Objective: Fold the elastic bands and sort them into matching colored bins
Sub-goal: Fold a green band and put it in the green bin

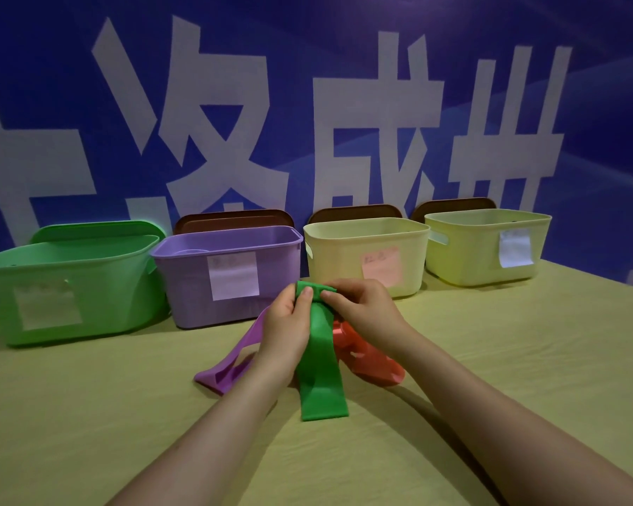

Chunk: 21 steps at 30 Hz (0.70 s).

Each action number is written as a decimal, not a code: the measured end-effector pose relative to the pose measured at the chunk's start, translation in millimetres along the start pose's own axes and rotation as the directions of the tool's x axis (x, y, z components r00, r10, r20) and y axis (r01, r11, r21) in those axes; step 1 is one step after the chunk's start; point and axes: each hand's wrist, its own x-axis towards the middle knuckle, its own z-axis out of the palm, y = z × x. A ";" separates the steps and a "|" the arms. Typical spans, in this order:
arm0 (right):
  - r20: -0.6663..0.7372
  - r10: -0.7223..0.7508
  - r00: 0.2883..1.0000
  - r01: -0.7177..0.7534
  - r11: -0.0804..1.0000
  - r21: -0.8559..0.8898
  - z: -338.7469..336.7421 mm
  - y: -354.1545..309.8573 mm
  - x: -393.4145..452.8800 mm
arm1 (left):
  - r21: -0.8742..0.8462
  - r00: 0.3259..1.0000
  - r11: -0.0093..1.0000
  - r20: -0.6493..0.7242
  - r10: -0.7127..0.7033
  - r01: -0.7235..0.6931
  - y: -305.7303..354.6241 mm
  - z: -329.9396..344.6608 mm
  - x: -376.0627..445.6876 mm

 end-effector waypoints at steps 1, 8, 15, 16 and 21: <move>-0.020 -0.021 1.000 0.020 1.000 -0.013 0.9 -0.5 -0.3 | 0.004 1.000 1.000 -0.012 0.027 -0.027 0.1 0.2 0.0; -0.127 -0.108 0.986 0.103 0.994 -0.043 9.4 -5.7 -1.7 | -0.158 0.997 0.985 -0.022 -0.071 0.067 7.3 -0.2 -2.0; -0.136 -0.085 0.987 0.086 0.996 -0.001 9.4 -4.3 -1.8 | -0.271 0.966 0.929 0.018 -0.257 0.252 7.5 -0.3 -1.7; -0.139 -0.088 0.986 0.088 0.996 -0.008 9.0 -4.1 -1.4 | -0.257 0.969 0.936 0.008 -0.246 0.240 7.5 0.0 -1.7; -0.165 -0.097 0.982 0.087 0.994 -0.070 8.5 -1.3 -0.7 | -0.206 0.977 0.957 -0.025 -0.212 0.203 8.3 0.8 -2.3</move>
